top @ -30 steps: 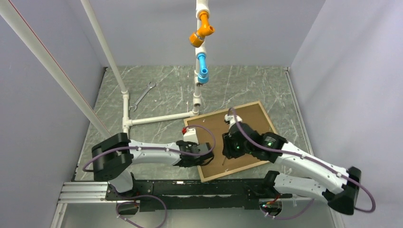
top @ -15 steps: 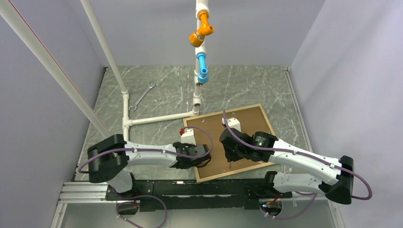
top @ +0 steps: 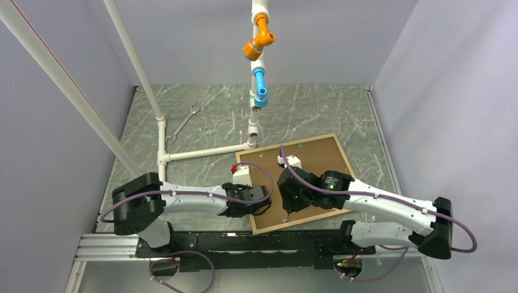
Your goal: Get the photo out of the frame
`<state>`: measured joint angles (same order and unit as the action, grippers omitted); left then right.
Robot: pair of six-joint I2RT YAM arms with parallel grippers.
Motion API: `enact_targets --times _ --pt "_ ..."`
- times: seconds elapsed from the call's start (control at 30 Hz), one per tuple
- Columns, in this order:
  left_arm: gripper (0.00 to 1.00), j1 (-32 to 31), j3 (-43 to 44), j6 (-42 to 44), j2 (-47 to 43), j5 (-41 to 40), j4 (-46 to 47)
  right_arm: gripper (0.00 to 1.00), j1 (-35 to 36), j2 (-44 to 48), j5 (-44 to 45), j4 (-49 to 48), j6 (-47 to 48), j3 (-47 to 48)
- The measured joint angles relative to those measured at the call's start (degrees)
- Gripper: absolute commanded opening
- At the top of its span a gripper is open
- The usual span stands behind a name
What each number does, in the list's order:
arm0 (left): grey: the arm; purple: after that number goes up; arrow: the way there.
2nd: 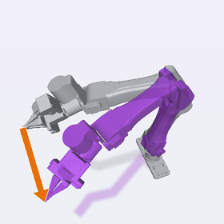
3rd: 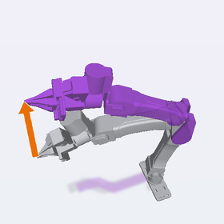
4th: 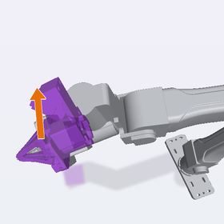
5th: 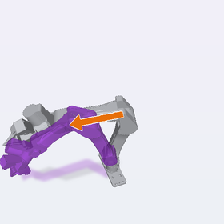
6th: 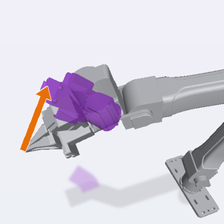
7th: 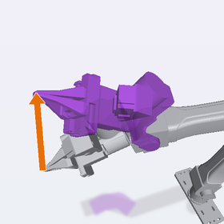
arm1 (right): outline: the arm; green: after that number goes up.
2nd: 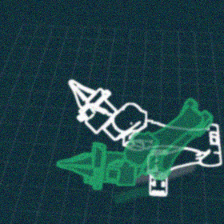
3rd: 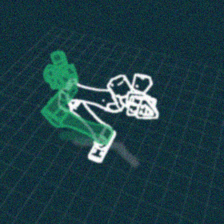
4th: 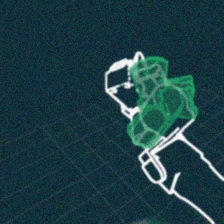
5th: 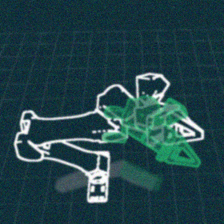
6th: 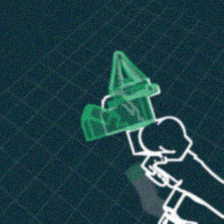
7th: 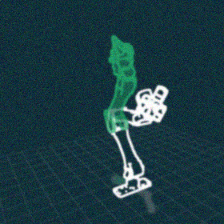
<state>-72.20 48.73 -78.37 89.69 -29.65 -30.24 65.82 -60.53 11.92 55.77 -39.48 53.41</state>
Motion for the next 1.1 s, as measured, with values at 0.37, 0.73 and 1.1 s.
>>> enact_targets --times 0.37,0.73,1.1 --pt "0.00 0.00 -0.28 0.31 -0.26 0.02 0.35 0.00 0.17 -0.46 -2.21 -7.91 -0.11 -2.56" --pt "0.00 0.00 -0.50 0.35 -0.37 0.04 0.66 0.00 0.42 5.31 -0.28 -8.31 -0.81 -3.10" --pt "0.00 0.00 -0.72 0.33 -0.57 0.04 0.87 0.00 0.44 3.04 5.49 1.25 -1.90 -0.44"
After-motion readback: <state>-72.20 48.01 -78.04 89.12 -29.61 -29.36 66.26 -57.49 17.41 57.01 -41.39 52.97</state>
